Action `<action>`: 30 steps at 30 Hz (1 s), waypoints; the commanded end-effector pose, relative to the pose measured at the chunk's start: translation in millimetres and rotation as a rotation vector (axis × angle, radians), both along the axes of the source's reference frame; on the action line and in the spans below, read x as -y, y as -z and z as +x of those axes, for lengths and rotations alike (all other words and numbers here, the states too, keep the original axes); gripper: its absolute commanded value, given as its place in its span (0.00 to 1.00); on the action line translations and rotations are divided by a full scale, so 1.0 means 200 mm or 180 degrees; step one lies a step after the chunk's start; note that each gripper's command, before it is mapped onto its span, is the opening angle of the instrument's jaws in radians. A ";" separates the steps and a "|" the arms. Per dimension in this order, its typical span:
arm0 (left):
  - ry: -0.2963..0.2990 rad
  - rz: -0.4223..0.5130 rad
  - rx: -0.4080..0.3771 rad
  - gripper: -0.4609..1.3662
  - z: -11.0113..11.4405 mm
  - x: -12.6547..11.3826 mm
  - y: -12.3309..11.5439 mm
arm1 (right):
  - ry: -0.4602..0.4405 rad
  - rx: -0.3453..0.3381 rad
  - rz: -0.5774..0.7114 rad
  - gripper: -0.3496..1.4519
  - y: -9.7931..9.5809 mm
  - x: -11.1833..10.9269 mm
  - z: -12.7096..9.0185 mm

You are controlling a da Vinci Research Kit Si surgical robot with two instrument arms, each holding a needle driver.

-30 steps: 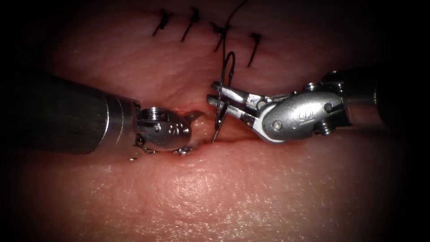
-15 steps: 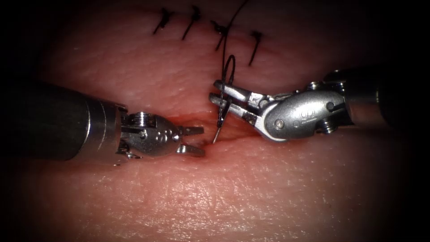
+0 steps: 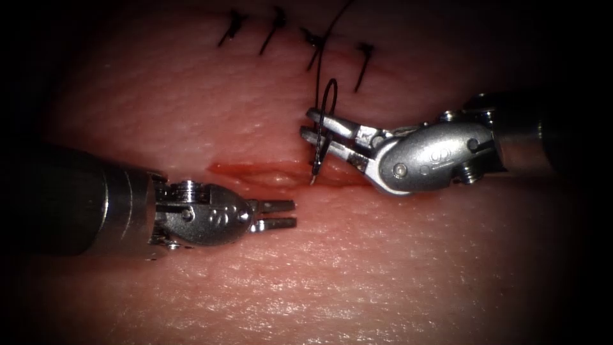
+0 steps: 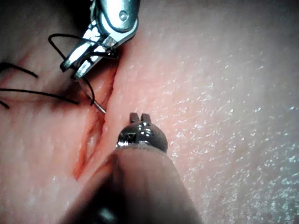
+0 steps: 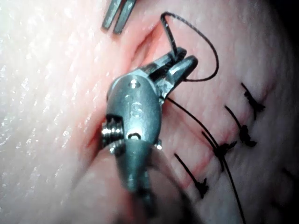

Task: Wound Closure
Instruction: Using the right gripper, insert the needle through the skin below the cut.

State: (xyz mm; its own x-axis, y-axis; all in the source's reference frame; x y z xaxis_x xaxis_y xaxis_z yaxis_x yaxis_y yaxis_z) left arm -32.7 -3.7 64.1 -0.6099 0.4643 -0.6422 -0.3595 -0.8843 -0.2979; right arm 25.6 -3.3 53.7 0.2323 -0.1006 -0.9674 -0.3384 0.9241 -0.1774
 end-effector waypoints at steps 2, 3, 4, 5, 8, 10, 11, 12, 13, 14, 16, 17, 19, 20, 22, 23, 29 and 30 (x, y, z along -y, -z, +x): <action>-0.0043 -0.0009 0.0023 0.10 0.001 0.005 0.000 | -0.0007 -0.0023 0.0058 0.00 0.000 -0.001 0.000; -0.0051 -0.0010 0.0020 0.10 0.001 0.007 0.000 | -0.0008 -0.0031 0.0077 0.00 0.000 -0.002 0.000; -0.0046 -0.0002 0.0019 0.09 0.001 0.009 0.000 | -0.0014 -0.0055 0.0129 0.00 0.000 -0.002 -0.001; -0.0051 -0.0006 0.0026 0.10 0.001 0.010 -0.001 | -0.0020 -0.0079 0.0180 0.00 -0.001 -0.003 -0.001; -0.0034 0.0024 0.0047 0.09 0.001 0.011 -0.002 | -0.0030 -0.0119 0.0266 0.00 -0.001 -0.004 -0.002; -0.0045 0.0033 0.0052 0.09 0.002 0.013 -0.004 | -0.0036 -0.0163 0.0351 0.00 -0.002 -0.005 -0.002; -0.0045 0.0046 0.0056 0.10 0.002 0.013 -0.005 | -0.0039 -0.0180 0.0384 0.00 -0.002 -0.006 -0.003; -0.0040 0.0051 0.0066 0.10 0.002 0.014 -0.005 | -0.0037 -0.0210 0.0433 0.00 -0.002 -0.006 -0.003; -0.0030 0.0058 0.0068 0.10 0.003 0.015 -0.006 | -0.0037 -0.0219 0.0449 0.00 -0.003 -0.006 -0.003; -0.0021 0.0063 0.0070 0.09 0.003 0.016 -0.006 | -0.0030 -0.0224 0.0469 0.00 -0.003 -0.007 -0.004; -0.0026 0.0064 0.0085 0.09 0.005 0.018 -0.007 | -0.0014 -0.0204 0.0497 0.00 -0.004 -0.007 -0.004; -0.0016 0.0074 0.0087 0.09 0.005 0.018 -0.007 | -0.0004 -0.0192 0.0502 0.00 -0.004 -0.006 -0.004; -0.0018 0.0079 0.0096 0.09 0.007 0.019 -0.007 | 0.0004 -0.0218 0.0590 0.00 -0.005 -0.006 -0.004; -0.0019 0.0078 0.0096 0.09 0.007 0.019 -0.007 | 0.0004 -0.0218 0.0590 0.00 -0.005 -0.006 -0.004; -0.0016 0.0088 0.0092 0.08 0.007 0.020 -0.008 | -0.0012 -0.0255 0.0678 0.00 -0.005 -0.008 -0.003; -0.0015 0.0086 0.0092 0.08 0.007 0.020 -0.008 | -0.0015 -0.0263 0.0695 0.00 -0.005 -0.008 -0.003; -0.0019 0.0109 0.0083 0.08 0.007 0.024 -0.012 | -0.0069 -0.0402 0.0922 0.00 -0.007 -0.011 -0.002; -0.0032 0.0125 0.0080 0.08 0.007 0.026 -0.013 | -0.0080 -0.0444 0.1004 0.00 -0.008 -0.012 -0.003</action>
State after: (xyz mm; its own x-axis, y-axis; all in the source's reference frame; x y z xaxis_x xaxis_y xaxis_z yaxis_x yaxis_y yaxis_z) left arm -31.2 -8.9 66.8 -0.5964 0.4868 -0.6382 -0.3524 -0.8732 -0.3367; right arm 25.0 -0.6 55.3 0.0949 0.2099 -0.9731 -0.3615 0.9181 0.1628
